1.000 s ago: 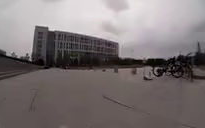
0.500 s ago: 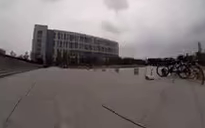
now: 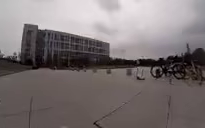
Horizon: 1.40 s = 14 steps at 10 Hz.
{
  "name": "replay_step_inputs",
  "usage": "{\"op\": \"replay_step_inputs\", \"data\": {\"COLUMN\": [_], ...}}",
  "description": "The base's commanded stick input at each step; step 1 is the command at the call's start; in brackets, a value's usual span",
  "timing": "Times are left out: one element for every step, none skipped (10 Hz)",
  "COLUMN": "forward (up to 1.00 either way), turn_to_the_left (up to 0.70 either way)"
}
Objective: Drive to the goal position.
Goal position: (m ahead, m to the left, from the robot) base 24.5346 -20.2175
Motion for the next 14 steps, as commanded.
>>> {"op": "replay_step_inputs", "data": {"forward": [1.00, 1.00, 1.00, 1.00, 1.00, 1.00, 1.00, 1.00, 1.00, 1.00, 1.00, 1.00, 1.00, 1.00], "turn_to_the_left": [-0.27, -0.27, -0.27, -0.27, -0.27, -0.27, -0.27, -0.27, -0.27, -0.27, -0.27, -0.27, -0.27, -0.27]}}
